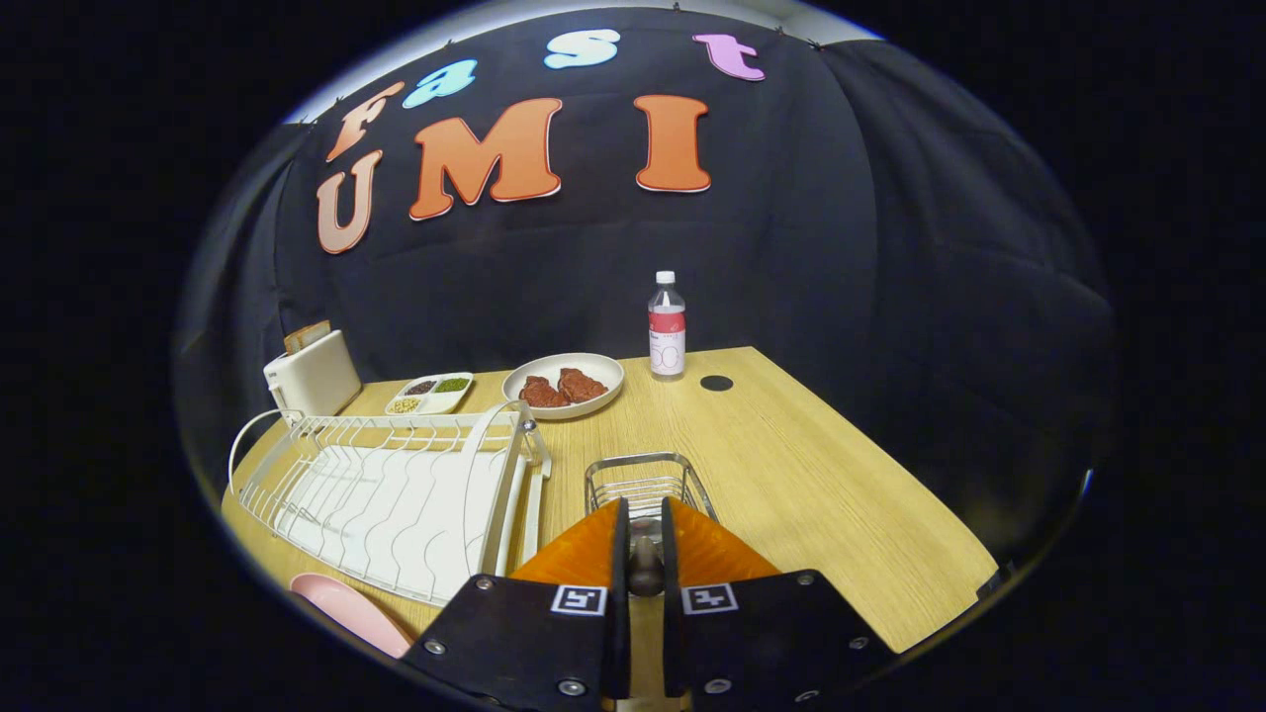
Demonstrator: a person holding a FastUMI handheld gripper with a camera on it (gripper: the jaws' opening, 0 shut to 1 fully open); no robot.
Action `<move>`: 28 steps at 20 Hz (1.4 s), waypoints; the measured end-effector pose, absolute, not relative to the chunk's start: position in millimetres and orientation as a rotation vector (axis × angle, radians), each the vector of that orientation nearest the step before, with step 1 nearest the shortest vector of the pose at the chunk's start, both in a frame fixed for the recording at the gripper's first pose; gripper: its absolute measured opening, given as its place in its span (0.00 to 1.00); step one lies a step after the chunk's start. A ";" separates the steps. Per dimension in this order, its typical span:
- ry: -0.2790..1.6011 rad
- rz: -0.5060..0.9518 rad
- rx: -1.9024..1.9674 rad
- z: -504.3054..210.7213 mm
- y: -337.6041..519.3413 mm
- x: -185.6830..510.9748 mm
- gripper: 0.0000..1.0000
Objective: Take the plate from the dish rack, then take the spoon from the basket and place it into the plate.
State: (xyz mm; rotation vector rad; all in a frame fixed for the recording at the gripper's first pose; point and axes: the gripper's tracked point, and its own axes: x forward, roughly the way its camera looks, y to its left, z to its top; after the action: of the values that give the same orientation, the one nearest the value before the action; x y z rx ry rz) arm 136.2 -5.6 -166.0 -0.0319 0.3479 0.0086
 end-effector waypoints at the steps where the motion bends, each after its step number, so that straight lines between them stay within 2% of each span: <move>1: 0.329 0.008 -0.045 -159.6 -5.9 136.6 0.11; 7: 0.252 0.022 -0.090 -118.3 -2.4 125.1 0.09; 13: 0.208 0.000 -0.103 -84.8 4.4 82.6 0.09; 22: 0.240 0.017 -0.057 -94.1 62.8 -11.7 0.09; 28: 0.262 0.070 -0.020 -115.2 120.4 -44.6 0.09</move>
State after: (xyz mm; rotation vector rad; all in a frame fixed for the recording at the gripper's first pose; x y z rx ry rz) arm -44.6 120.4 -115.2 -0.0203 0.2619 0.0705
